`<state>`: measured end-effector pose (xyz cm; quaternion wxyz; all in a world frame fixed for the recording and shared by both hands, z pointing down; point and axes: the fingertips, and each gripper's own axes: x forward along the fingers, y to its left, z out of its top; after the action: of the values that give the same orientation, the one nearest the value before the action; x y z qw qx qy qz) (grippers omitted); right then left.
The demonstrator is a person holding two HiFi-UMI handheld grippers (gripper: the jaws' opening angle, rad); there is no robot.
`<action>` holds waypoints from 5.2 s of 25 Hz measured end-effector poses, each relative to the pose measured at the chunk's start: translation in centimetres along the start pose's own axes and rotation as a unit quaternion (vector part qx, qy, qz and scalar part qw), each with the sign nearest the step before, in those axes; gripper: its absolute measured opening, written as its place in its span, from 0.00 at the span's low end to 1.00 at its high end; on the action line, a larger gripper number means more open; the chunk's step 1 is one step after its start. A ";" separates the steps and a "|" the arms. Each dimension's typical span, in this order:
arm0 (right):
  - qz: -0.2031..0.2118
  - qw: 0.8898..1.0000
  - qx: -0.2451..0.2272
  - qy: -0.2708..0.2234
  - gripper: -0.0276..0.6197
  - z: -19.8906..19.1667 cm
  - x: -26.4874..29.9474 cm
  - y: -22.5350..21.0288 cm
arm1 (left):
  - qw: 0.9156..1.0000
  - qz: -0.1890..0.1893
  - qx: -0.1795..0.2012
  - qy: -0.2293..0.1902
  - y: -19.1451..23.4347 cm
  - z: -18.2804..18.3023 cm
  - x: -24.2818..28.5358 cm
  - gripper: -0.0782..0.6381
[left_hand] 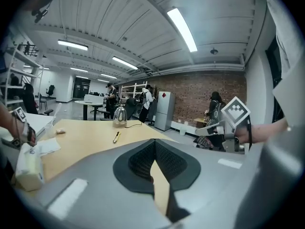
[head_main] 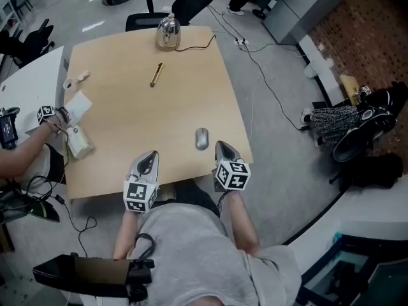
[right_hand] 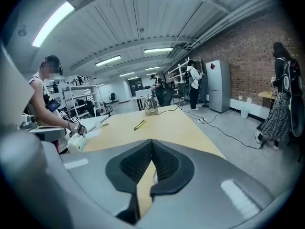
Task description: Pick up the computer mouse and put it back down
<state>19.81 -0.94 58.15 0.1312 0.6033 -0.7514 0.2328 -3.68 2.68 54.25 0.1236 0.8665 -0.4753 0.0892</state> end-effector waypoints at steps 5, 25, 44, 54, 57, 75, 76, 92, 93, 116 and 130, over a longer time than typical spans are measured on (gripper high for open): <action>0.008 1.000 -0.009 0.013 0.05 0.5 2.7 -0.5 | 1.000 0.021 -0.003 0.003 1.2 -0.2 0.1 0.14; 0.008 0.986 -0.034 0.164 0.05 -7.1 12.9 -2.8 | 0.998 0.045 -0.023 0.029 4.7 -0.6 4.6 0.14; -0.006 0.970 -0.025 0.240 0.39 -12.3 16.1 -3.4 | 0.996 0.046 -0.032 0.070 5.7 -2.1 7.1 0.14; -0.015 0.963 -0.039 0.267 0.49 -13.8 16.4 -3.6 | 0.995 0.039 -0.035 0.080 5.6 -2.5 8.4 0.14; -0.018 0.960 -0.035 0.276 0.51 -14.4 16.2 -3.7 | 0.995 0.040 -0.038 0.084 5.4 -2.7 8.5 0.14; -0.027 0.954 -0.023 0.296 0.51 -14.9 16.7 -4.1 | 0.994 0.044 -0.044 0.089 5.7 -3.1 9.4 0.14; -0.027 0.954 -0.024 0.297 0.50 -14.9 16.7 -4.2 | 0.994 0.044 -0.044 0.088 5.7 -3.0 9.5 0.14; 0.013 0.966 -0.016 0.259 0.49 -13.0 16.0 -3.9 | 0.995 0.037 -0.036 0.084 5.4 -2.4 9.6 0.14; 0.016 0.967 -0.019 0.253 0.49 -12.6 15.9 -3.7 | 0.995 0.036 -0.035 0.083 5.4 -2.3 9.6 0.14; 0.063 0.993 -0.004 0.095 0.45 -1.3 12.6 0.8 | 0.998 0.040 -0.019 0.055 5.8 -0.4 8.1 0.14; 0.095 0.995 -0.020 -0.007 0.45 6.0 8.3 4.2 | 0.999 0.045 -0.007 0.020 6.0 2.3 7.0 0.14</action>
<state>14.30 -10.26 56.19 0.1152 0.5284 -0.8106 0.2244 -4.99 -6.71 54.74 0.1353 0.8412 -0.5122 0.1086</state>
